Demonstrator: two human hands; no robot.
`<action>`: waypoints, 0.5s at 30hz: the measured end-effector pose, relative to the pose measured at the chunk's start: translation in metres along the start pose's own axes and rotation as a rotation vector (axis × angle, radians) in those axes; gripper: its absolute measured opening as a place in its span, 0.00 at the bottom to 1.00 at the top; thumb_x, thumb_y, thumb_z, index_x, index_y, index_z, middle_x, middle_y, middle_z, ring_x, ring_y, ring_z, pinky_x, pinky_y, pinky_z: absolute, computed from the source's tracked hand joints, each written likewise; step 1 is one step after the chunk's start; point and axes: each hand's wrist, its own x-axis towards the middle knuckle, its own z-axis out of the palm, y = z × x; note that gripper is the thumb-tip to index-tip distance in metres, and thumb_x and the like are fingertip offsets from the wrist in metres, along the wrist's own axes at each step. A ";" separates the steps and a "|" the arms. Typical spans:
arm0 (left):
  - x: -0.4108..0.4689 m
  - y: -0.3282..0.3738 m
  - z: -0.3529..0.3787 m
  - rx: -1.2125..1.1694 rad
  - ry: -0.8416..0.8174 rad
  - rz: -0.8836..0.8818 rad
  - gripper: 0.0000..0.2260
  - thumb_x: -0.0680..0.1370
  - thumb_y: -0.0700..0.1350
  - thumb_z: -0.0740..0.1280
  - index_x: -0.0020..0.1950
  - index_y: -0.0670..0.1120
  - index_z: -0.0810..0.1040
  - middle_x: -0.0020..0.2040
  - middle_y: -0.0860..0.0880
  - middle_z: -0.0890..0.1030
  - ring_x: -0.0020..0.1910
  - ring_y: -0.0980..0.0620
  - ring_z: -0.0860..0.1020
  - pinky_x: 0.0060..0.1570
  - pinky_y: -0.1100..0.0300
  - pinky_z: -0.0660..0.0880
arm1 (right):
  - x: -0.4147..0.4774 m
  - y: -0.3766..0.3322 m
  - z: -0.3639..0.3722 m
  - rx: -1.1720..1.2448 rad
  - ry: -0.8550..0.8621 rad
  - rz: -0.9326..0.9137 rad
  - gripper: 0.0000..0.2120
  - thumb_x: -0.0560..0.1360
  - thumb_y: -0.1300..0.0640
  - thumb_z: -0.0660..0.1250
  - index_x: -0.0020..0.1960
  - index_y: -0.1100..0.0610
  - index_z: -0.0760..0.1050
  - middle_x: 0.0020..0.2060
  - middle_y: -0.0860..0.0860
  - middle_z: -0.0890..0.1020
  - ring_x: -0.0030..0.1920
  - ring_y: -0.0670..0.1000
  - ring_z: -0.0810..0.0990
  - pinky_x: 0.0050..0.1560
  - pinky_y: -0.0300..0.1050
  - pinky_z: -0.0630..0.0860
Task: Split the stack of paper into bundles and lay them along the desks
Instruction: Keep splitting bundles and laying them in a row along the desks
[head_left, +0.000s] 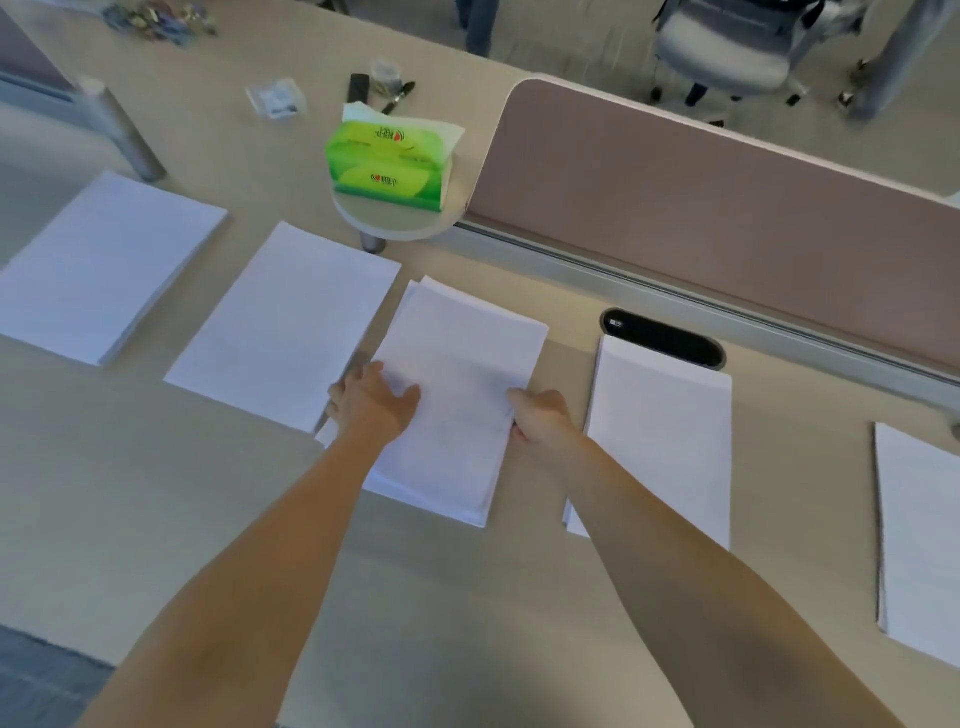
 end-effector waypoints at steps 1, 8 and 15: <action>0.002 0.002 -0.002 0.014 -0.010 -0.015 0.32 0.72 0.63 0.65 0.72 0.51 0.66 0.71 0.44 0.69 0.68 0.39 0.65 0.66 0.43 0.64 | -0.001 -0.003 0.000 -0.010 0.002 0.004 0.10 0.72 0.55 0.63 0.33 0.58 0.72 0.29 0.55 0.74 0.28 0.55 0.72 0.32 0.47 0.66; 0.013 0.015 -0.009 -0.012 -0.040 -0.073 0.33 0.72 0.63 0.66 0.70 0.44 0.68 0.66 0.39 0.70 0.65 0.36 0.70 0.65 0.42 0.69 | 0.009 -0.014 0.002 0.003 -0.017 0.012 0.08 0.70 0.53 0.64 0.41 0.57 0.78 0.40 0.55 0.83 0.40 0.56 0.83 0.43 0.50 0.83; 0.001 0.029 -0.011 0.116 -0.035 -0.044 0.30 0.74 0.63 0.62 0.67 0.42 0.72 0.65 0.39 0.73 0.65 0.36 0.70 0.63 0.44 0.71 | 0.015 -0.004 0.017 0.355 -0.164 0.116 0.09 0.75 0.58 0.69 0.55 0.59 0.77 0.49 0.56 0.84 0.47 0.58 0.84 0.48 0.53 0.82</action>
